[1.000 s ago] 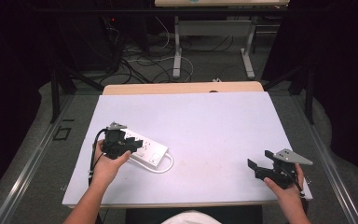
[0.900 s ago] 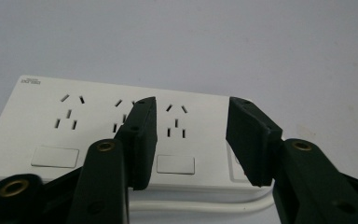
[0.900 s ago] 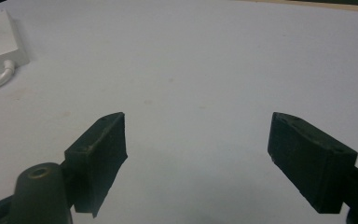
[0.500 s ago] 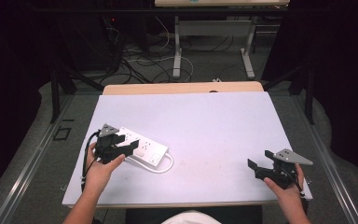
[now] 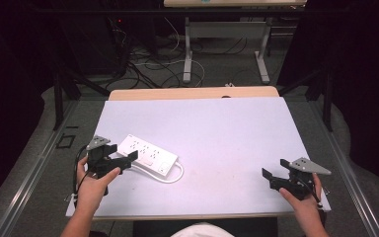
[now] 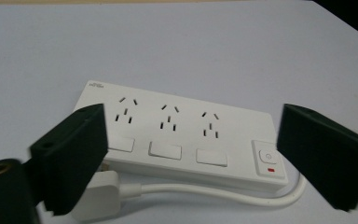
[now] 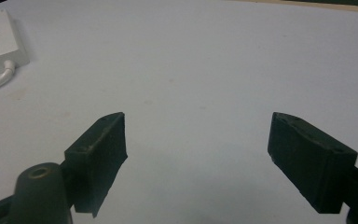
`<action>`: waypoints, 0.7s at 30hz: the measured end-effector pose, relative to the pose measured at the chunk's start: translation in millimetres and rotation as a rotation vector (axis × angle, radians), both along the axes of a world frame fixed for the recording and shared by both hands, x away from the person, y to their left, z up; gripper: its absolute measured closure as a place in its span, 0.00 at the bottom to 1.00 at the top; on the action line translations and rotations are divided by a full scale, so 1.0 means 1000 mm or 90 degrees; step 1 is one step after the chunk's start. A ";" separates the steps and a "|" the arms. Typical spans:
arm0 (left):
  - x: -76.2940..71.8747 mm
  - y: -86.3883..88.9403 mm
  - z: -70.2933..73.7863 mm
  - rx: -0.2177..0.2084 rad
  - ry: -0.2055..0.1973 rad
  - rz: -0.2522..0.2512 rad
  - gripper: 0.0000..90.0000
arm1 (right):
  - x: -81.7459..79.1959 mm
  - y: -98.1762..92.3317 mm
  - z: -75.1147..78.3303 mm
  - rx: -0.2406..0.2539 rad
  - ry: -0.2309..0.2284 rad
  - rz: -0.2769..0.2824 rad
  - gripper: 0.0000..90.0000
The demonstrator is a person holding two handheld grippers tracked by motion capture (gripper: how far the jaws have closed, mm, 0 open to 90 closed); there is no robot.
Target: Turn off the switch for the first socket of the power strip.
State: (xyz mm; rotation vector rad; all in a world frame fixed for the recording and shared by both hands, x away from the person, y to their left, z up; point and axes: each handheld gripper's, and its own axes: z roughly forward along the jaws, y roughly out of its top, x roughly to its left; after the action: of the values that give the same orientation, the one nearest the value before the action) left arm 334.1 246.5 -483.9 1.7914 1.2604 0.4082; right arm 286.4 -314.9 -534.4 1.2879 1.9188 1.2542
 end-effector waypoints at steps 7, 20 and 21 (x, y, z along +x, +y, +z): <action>-0.010 0.010 -0.005 -0.007 -0.036 0.004 0.00 | 0.000 0.000 0.000 0.000 0.005 -0.005 0.21; -0.024 0.033 -0.019 -0.027 -0.044 0.066 0.00 | 0.000 -0.001 0.000 0.002 0.008 -0.004 0.21; -0.025 0.035 -0.021 -0.030 -0.044 0.072 0.00 | 0.000 -0.002 0.000 -0.001 0.006 -0.002 0.21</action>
State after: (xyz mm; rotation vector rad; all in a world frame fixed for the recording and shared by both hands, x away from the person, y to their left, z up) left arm 309.1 281.2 -504.8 1.6583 1.3168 0.4960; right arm 286.7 -316.5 -534.3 1.2981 1.9223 1.2476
